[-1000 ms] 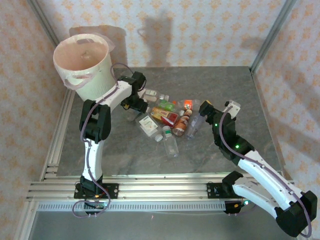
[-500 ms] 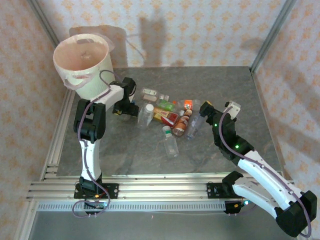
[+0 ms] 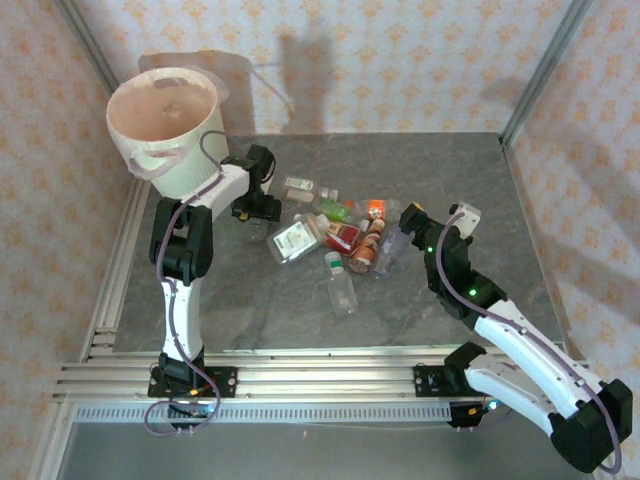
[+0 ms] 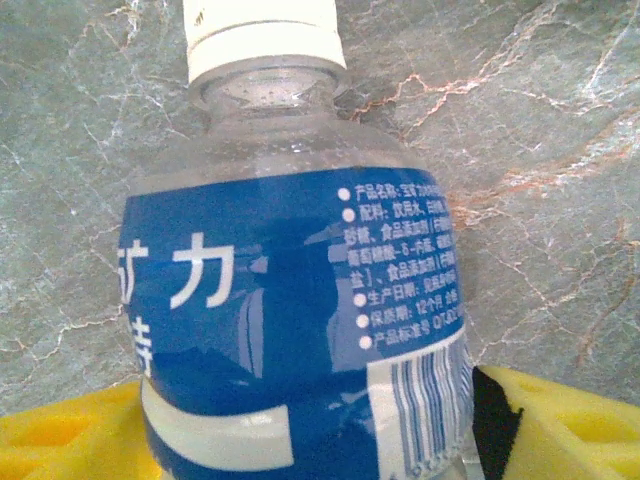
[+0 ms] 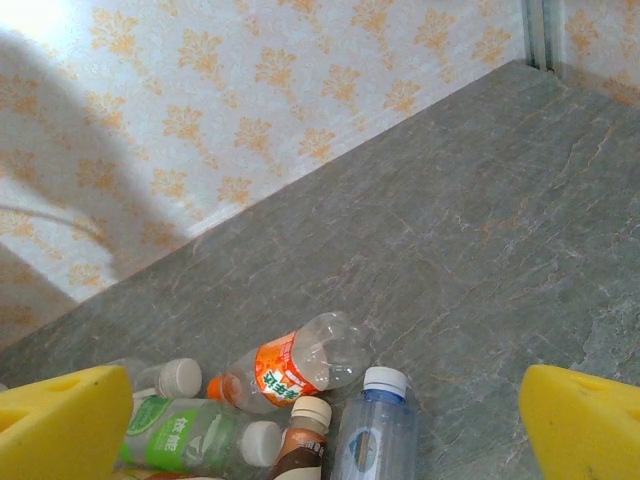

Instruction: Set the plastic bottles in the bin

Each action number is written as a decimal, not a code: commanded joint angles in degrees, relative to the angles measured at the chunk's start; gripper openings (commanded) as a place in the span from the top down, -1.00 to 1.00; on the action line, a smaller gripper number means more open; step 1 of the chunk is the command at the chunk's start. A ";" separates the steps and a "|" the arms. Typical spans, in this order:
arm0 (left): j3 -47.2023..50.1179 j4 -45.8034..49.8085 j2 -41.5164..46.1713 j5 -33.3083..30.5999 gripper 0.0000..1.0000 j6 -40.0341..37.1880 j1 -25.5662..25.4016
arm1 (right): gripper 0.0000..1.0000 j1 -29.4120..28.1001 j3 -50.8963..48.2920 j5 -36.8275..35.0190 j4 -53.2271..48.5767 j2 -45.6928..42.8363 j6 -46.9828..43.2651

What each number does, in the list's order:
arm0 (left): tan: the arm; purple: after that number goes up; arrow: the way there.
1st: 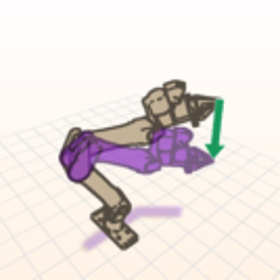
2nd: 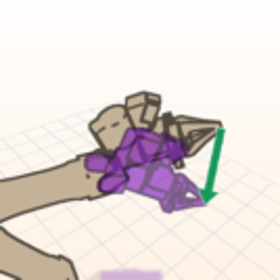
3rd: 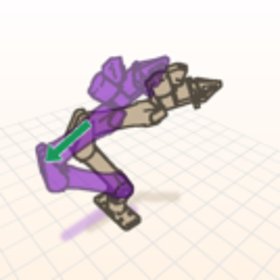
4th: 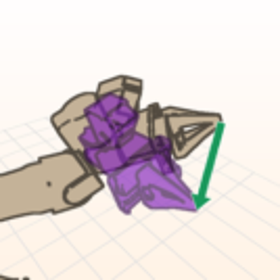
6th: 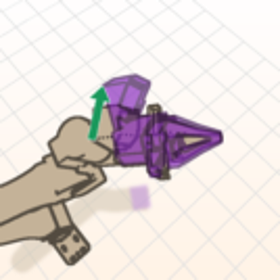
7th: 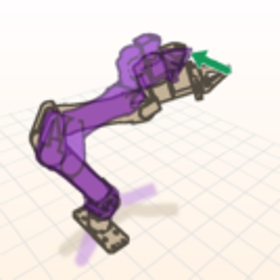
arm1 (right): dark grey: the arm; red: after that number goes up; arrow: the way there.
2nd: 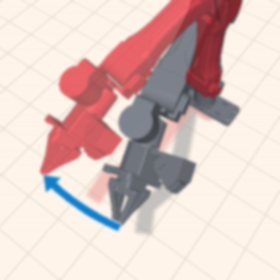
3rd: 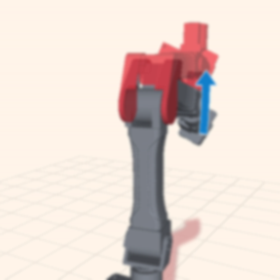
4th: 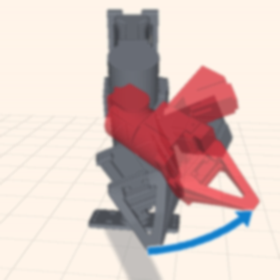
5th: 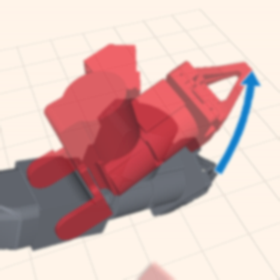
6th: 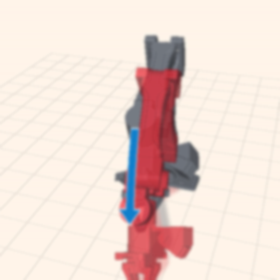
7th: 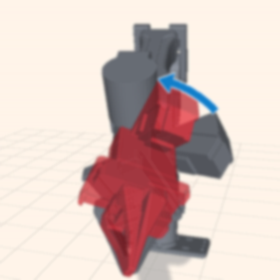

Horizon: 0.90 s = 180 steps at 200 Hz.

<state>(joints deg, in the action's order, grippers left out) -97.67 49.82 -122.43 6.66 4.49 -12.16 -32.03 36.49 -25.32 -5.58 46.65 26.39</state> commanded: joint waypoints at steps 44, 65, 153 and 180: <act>3.57 -1.39 2.25 -1.60 -0.39 0.84 -0.15 | -0.98 0.54 0.07 -0.87 -0.05 0.80 0.92; 4.26 -1.69 3.15 -1.39 -0.35 1.13 -0.20 | -0.98 0.56 0.12 -0.78 -0.13 0.89 0.89; 11.56 -7.76 16.03 0.14 -0.17 2.76 -0.45 | -0.99 0.57 -0.70 -0.85 -0.31 0.28 0.34; 14.18 -8.67 21.43 1.20 -0.13 2.01 -1.00 | -0.98 0.64 -2.40 4.86 5.00 -0.71 -4.00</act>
<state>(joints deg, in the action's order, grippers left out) -85.23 43.86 -106.15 7.14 6.22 -12.38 -31.66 35.90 -24.51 -4.78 47.35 25.69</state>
